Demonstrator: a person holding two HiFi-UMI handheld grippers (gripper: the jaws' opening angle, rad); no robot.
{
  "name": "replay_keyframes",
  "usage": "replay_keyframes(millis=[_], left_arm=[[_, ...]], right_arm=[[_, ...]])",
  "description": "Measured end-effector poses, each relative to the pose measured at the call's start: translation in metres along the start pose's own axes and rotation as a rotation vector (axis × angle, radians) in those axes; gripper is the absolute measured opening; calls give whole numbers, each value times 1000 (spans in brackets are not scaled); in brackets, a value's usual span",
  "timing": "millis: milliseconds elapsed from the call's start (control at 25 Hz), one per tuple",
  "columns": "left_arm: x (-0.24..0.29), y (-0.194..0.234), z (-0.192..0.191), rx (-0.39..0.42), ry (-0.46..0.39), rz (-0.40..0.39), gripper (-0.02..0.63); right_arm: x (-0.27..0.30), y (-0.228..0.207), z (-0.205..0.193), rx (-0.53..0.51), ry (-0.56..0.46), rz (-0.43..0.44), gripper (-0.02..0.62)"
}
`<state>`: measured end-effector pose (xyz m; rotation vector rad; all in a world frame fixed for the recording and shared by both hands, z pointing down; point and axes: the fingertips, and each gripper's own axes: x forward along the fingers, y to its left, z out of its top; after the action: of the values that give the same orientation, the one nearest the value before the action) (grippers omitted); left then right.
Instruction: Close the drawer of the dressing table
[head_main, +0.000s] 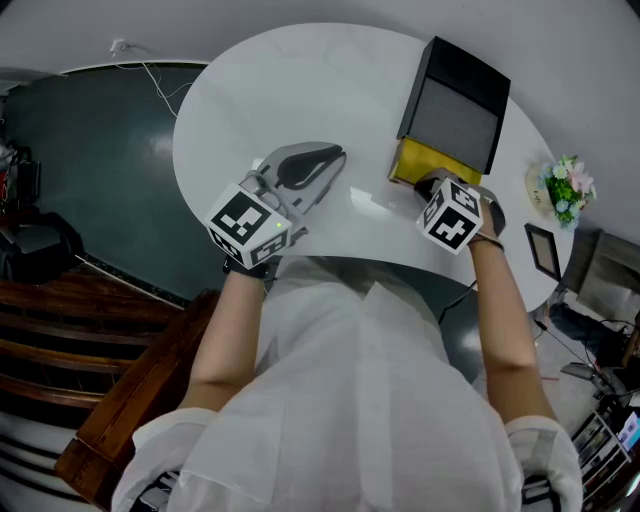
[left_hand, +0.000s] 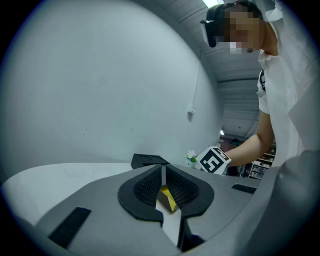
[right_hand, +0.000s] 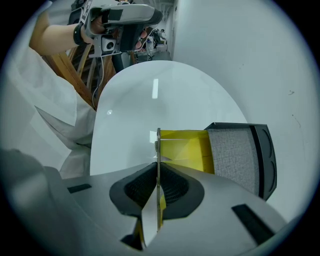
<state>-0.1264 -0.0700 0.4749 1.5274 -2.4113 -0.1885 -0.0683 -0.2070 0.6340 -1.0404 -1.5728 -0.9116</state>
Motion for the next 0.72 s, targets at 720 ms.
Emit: replay_keyframes(millis=[720], left_arm=[[5,0,0,3,5,-2,35]], right_arm=[[2,-23,-2,8,9,-41,23]])
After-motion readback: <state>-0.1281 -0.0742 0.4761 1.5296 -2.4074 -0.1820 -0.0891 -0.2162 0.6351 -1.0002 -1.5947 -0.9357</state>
